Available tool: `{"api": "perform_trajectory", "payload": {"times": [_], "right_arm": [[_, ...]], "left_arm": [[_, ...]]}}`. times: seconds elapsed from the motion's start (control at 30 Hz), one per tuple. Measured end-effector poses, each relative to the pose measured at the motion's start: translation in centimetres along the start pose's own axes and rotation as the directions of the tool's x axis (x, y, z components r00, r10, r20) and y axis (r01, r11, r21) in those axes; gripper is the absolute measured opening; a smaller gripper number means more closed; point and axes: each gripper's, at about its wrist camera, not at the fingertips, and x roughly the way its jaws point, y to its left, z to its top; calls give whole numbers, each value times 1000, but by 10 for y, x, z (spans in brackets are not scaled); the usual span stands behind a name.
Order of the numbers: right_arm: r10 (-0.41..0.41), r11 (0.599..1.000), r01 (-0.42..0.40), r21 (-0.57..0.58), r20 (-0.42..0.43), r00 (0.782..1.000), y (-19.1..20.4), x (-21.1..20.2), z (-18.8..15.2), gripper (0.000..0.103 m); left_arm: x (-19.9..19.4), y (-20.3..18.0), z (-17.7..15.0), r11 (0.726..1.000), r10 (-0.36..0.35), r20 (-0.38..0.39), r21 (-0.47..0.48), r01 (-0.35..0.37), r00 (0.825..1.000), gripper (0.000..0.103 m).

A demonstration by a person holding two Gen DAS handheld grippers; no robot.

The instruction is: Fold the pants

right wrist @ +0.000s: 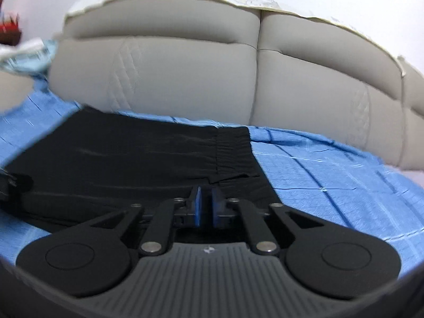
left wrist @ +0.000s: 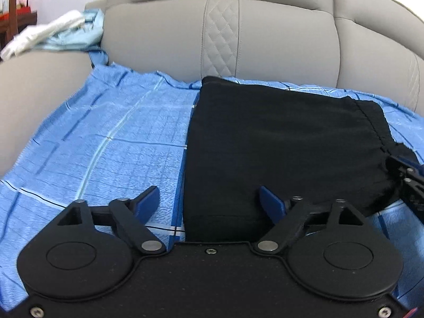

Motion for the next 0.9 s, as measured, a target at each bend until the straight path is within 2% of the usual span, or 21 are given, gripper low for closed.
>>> {"api": "perform_trajectory", "payload": {"times": [0.07, 0.1, 0.2, 0.27, 0.4, 0.43, 0.5, 0.63, 0.9], "right_arm": [[47, 999, -48, 17, 39, 998, 0, -20, -5, 66], [61, 998, -63, 23, 43, 997, 0, -26, -8, 69], [99, 994, -99, 38, 10, 995, 2, -38, -17, 73], [106, 994, -106, 33, -12, 994, 6, -42, -25, 78], [92, 996, -91, 28, -57, 994, 7, -41, -38, 83], [91, 995, -89, 34, -55, 994, 7, -40, -40, 87], [89, 995, -87, 42, -54, 995, 6, -43, -43, 91], [80, 996, -78, 31, -67, 995, 7, -39, -42, 102], [76, 996, -72, 44, -102, 992, 2, -32, -39, 103]], "left_arm": [[-7, -3, -2, 1000, -1, 20, 26, 0, 1000, 89], [-11, -5, -5, 1000, -3, 27, 32, 2, 1000, 91], [-19, -7, -13, 999, -37, 25, 30, 36, 999, 98], [-22, -9, -21, 998, -56, 12, 34, 56, 998, 99], [-20, -15, -35, 997, -51, -33, 56, 53, 998, 99], [-19, -15, -37, 997, -54, -42, 54, 56, 998, 99], [-19, -16, -40, 997, -52, -40, 48, 54, 998, 103], [-17, -18, -40, 997, -48, -47, 49, 51, 998, 103], [-9, -17, -33, 998, -49, -64, 45, 51, 997, 103]]}}
